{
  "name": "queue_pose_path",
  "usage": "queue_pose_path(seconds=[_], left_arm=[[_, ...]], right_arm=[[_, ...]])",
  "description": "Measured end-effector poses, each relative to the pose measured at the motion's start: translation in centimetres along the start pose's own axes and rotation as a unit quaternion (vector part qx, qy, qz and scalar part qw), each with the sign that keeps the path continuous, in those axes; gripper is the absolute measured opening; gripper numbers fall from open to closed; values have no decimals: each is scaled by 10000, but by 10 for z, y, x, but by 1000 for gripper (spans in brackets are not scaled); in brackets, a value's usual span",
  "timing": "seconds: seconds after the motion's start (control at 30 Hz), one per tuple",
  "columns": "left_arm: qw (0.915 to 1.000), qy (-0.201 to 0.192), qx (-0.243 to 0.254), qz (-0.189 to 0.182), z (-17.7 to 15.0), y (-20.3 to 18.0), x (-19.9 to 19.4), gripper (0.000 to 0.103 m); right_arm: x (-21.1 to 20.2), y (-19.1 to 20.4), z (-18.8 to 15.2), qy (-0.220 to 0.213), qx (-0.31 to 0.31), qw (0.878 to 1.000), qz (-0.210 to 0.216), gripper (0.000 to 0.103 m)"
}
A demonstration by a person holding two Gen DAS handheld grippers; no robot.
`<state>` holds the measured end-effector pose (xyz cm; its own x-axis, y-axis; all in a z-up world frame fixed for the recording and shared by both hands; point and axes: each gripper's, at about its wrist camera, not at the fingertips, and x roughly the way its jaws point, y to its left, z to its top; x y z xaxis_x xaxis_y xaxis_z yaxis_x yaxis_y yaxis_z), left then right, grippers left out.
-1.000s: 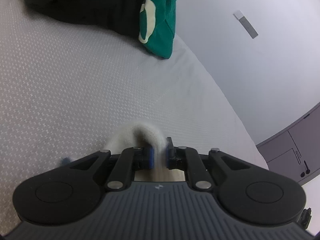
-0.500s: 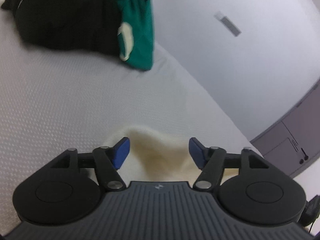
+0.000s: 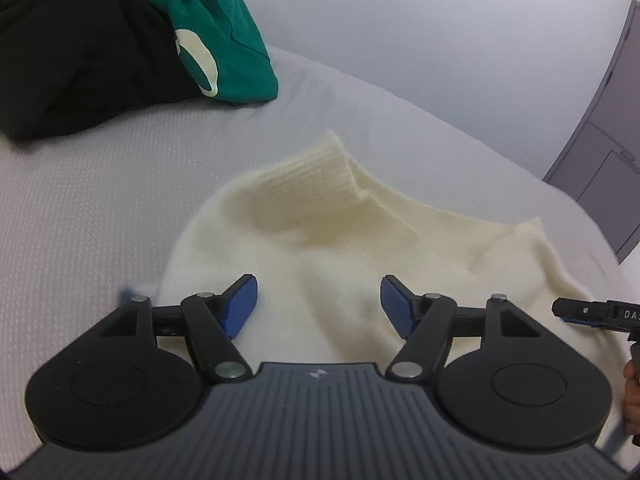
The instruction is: Fold large clothes
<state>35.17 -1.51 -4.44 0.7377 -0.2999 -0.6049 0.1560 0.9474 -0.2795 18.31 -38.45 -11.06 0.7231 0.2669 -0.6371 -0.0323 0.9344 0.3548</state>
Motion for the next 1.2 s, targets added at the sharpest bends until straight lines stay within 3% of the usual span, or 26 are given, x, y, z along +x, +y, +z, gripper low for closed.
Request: queue_pose_path(seconds=[0.17,0.33,0.53,0.87,1.2], left_arm=[[9994,-102,70,314,7,3,21,73],[9986,59,14,529,14,9,51,73],[9986,210,-109,470,16,16,66,73],[9987,30,22,499,12,5,42,73],[9992,-249,193,240,0,-20,-16,72]], right_arm=[[22,2,10,-131,-250,9992,-287,65],[50,0,18,-289,-563,9959,-649,63],[67,-6,21,-225,-391,9977,-516,63],[52,10,20,-371,-590,9952,-689,63],[-13,34,4,-768,-683,9935,-484,63]])
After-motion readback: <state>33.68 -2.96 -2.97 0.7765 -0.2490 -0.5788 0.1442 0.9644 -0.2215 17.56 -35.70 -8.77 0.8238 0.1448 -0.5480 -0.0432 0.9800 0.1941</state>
